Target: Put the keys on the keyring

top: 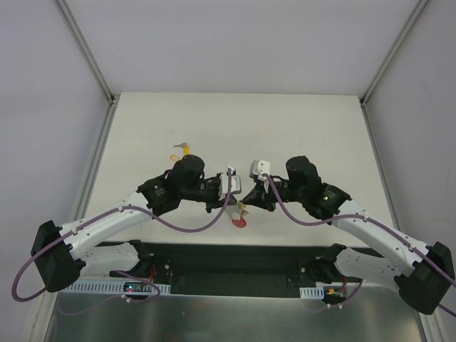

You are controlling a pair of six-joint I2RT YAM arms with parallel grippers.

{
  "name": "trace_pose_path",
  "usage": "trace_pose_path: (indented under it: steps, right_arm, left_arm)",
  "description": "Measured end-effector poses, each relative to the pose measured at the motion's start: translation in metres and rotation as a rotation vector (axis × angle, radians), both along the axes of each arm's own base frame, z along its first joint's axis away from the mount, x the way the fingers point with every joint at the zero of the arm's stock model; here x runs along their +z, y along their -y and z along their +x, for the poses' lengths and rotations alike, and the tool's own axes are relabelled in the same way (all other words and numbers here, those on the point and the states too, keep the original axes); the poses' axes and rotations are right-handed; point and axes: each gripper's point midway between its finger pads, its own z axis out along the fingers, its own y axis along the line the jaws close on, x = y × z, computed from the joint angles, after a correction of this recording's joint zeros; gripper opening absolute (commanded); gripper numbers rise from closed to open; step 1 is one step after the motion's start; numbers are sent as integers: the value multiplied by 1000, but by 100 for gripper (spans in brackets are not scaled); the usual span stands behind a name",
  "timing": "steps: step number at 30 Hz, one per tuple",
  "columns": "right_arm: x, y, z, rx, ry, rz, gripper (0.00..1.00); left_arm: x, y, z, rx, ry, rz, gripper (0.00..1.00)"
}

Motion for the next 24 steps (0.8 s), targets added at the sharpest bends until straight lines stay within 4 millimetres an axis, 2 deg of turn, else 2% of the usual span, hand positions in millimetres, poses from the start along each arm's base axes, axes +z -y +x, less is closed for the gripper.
trace_pose_path:
  steps: [9, 20, 24]
  right_arm:
    - [11, 2, 9, -55, 61, 30, 1]
    - [-9, 8, 14, -117, 30, -6, 1]
    - [-11, 10, 14, -127, 30, -17, 1]
  left_arm:
    - [17, -5, 11, 108, -4, -41, 0]
    - [31, -2, 22, 218, -44, -174, 0]
    - [24, -1, 22, 222, -52, -184, 21]
